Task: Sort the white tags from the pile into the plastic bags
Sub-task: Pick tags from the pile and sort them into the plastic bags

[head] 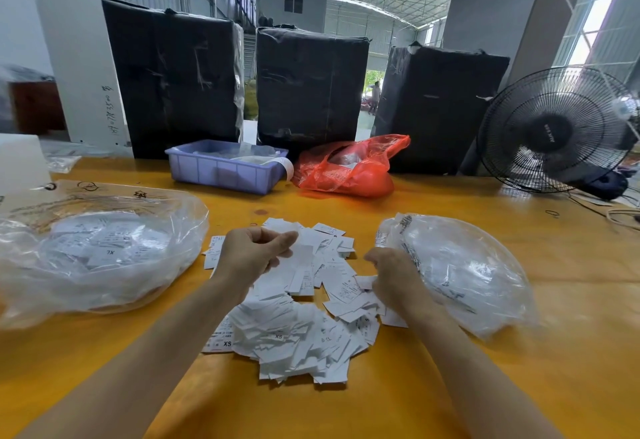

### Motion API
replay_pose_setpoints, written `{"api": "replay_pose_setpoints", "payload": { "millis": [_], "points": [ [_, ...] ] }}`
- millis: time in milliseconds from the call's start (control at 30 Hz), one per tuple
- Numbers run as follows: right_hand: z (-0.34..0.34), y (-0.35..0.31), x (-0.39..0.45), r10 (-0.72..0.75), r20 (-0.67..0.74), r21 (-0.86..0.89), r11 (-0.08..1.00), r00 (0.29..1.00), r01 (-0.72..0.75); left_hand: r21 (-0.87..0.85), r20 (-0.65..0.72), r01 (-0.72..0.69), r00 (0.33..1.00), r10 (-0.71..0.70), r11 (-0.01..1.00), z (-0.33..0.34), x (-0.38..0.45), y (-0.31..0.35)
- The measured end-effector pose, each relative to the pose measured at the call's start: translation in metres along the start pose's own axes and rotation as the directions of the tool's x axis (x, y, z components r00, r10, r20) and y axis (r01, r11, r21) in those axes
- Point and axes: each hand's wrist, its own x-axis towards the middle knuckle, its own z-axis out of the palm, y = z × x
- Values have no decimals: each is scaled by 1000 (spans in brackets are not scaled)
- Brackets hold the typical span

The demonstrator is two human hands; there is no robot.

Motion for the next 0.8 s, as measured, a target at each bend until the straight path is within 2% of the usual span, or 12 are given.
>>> {"api": "replay_pose_setpoints", "payload": {
  "millis": [133, 267, 367, 433, 533, 667, 800],
  "points": [
    [-5, 11, 3, 53, 124, -15, 999, 991, -52, 60, -11, -9, 1000, 10, 998, 0, 0, 0],
    [-3, 18, 3, 60, 274, -67, 997, 960, -43, 95, 62, 12, 998, -18, 995, 0, 0, -2],
    [-3, 19, 4, 42, 232, -48, 998, 972, -32, 189, 120, 6, 992, -29, 982, 2, 2, -7],
    [-3, 19, 3, -11, 206, -76, 997, 979, 28, 219, 133, -2, 991, -27, 976, 3, 3, -10],
    [-3, 15, -1, -103, 181, -177, 975, 978, 135, 234, 131, -19, 991, -12, 972, 4, 3, -11],
    [0, 5, -3, -132, 202, -181, 969, 971, 170, 234, 136, -31, 991, -1, 972, 4, 5, -12],
    [6, 3, -3, -171, 147, -255, 945, 974, 204, 227, 154, -40, 988, 4, 973, 4, 2, -12]
  ]
}}
